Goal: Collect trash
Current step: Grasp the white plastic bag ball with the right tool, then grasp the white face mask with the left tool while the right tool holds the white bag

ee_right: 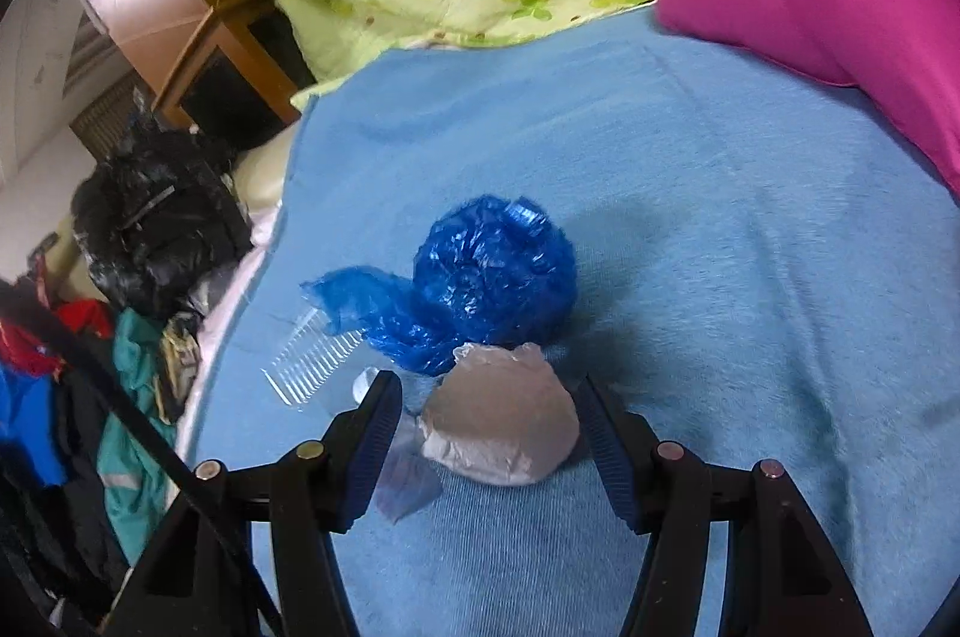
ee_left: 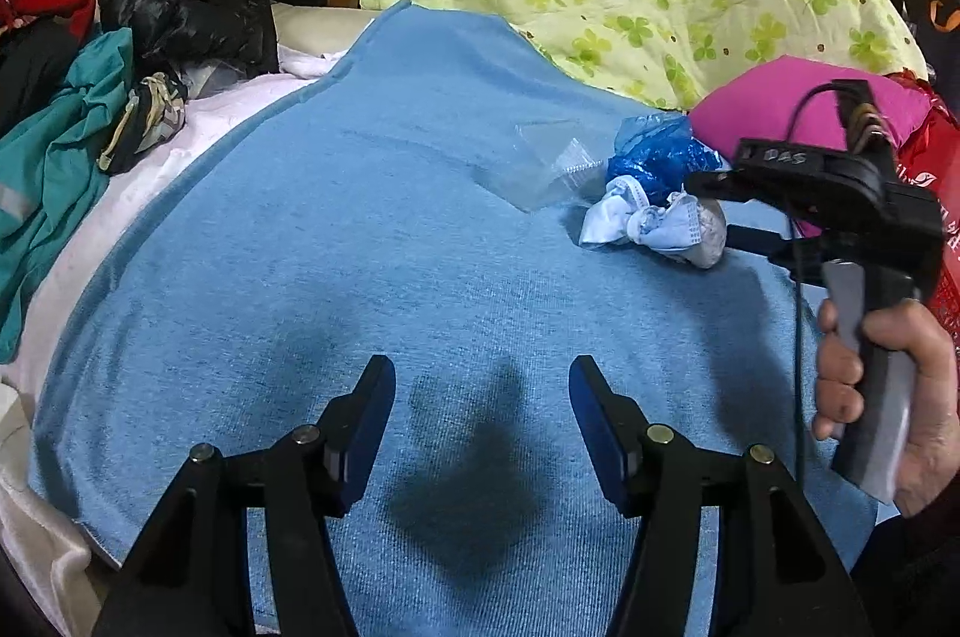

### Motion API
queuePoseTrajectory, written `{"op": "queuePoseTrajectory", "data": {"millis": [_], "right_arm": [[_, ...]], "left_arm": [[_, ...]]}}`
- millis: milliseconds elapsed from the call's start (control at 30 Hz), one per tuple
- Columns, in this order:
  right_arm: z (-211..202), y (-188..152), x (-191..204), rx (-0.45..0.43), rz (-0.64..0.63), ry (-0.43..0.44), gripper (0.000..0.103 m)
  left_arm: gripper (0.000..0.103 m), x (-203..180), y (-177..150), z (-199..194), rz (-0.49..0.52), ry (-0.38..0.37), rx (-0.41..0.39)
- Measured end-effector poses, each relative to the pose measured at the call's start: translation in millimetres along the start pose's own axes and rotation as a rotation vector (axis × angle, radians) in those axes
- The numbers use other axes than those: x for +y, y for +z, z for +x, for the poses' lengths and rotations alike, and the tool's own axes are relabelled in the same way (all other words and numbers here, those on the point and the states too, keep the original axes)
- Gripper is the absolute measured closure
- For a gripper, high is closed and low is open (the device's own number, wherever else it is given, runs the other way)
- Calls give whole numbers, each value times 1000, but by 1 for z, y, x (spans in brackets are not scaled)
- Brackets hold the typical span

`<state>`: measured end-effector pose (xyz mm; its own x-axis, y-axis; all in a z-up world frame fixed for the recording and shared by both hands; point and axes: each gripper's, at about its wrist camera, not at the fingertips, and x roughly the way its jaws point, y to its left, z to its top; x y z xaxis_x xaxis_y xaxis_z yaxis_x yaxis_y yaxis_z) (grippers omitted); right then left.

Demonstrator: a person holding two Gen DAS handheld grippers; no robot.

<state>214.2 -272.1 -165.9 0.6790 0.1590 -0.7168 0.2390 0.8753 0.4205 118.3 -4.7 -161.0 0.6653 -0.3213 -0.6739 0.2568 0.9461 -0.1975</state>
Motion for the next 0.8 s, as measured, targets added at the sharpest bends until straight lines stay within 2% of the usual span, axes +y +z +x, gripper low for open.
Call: {"op": "queuePoseTrajectory", "data": {"millis": [33,67,100,167,433,600,800], "right_arm": [[6,-1,-1,19,7,-15,40],[11,-2,-5,43,30,-8,50],[12,-2,-7,50,45,-3,54],[8,-1,-11,47,66,15,57],[-20,-5,-33,63,120,41,58],[-45,-9,-53,57,126,5,58],[-82,-8,-75,-3,84,-64,58]], "left_arm": [[42,0,0,1,-1,-3,3],[42,1,0,3,-2,-4,6],[42,0,0,3,-2,-4,7],[41,0,0,6,2,-6,12],[41,-1,0,10,10,5,13],[41,-5,-1,10,32,19,8],[41,-14,-4,10,68,39,4]]}}
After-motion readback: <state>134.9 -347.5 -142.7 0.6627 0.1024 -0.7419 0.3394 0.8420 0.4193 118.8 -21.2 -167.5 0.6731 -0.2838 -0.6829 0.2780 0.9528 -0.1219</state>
